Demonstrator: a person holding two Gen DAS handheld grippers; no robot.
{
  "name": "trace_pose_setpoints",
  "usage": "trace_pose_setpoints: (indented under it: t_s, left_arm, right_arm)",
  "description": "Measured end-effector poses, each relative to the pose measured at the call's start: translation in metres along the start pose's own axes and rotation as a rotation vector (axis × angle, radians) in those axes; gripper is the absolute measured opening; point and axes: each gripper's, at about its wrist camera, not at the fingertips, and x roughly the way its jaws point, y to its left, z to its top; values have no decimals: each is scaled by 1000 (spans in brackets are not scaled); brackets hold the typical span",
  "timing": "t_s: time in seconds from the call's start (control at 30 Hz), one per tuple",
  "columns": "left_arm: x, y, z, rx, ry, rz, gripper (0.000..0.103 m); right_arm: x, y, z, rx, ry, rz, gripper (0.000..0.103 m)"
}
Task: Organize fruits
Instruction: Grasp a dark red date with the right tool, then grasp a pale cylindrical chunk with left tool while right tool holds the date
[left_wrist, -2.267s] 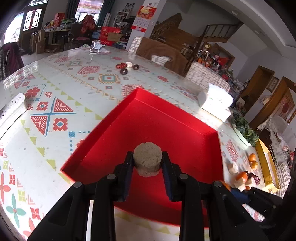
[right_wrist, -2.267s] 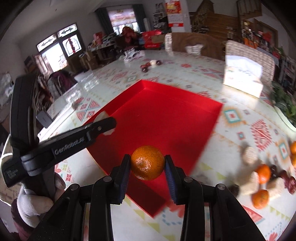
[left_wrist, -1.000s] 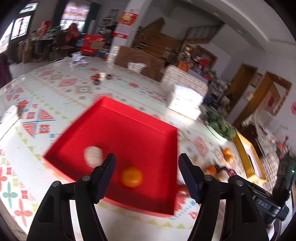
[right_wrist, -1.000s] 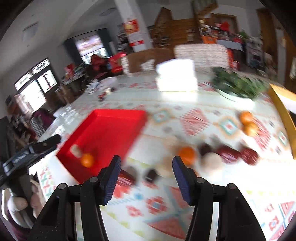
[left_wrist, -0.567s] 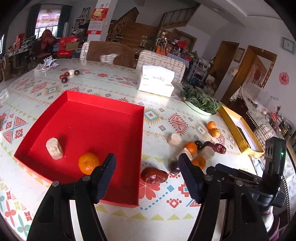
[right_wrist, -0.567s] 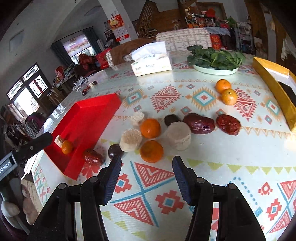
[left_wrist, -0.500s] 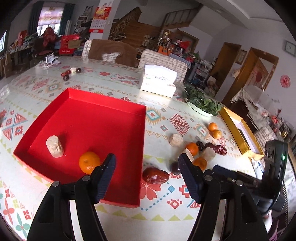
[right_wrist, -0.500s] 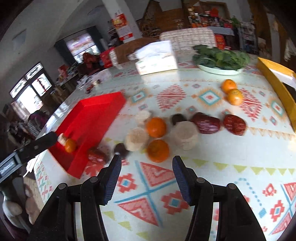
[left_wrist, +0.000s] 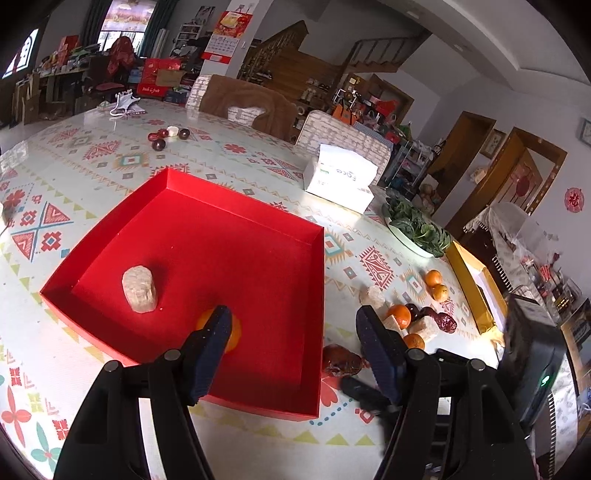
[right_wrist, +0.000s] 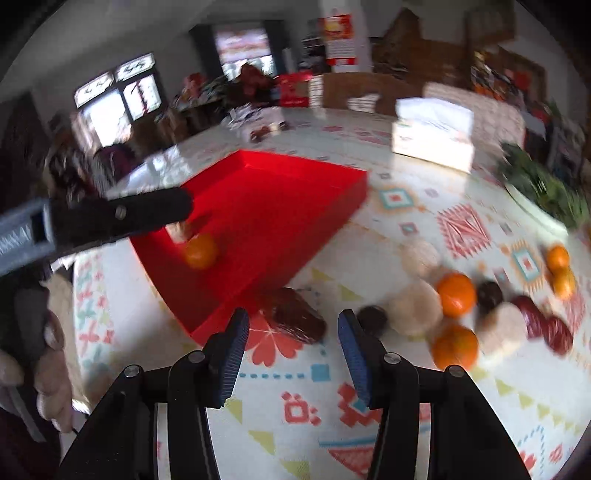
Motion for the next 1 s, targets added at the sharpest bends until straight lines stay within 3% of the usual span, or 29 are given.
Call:
trace_pose_setpoints:
  t_s: [0.17,0.3,0.37,0.6,0.8,1.0]
  left_arm:
    - [-1,2,0,1,-2,-1,69]
    - [-1,2,-1,2,-1,-3,69]
    - [-1,2,-1,9,1,-6,69]
    - [3,-15,-5,64,25,-25,69]
    - [24,-59,-21,180,86,-66,69]
    - [65,-104,-41,305,168,-69,63]
  right_arm:
    - [25,15,3,-137,55,-38,54]
    - [39,7,4,-124,86,-47,40]
    - [40,-1,4,-73,82,-29,32]
    - [3,-26,-6,98,16,62,32]
    - [-54,-73,-43,260,-55,45,32]
    - [-73,-136,-72,437,-75,-23,32]
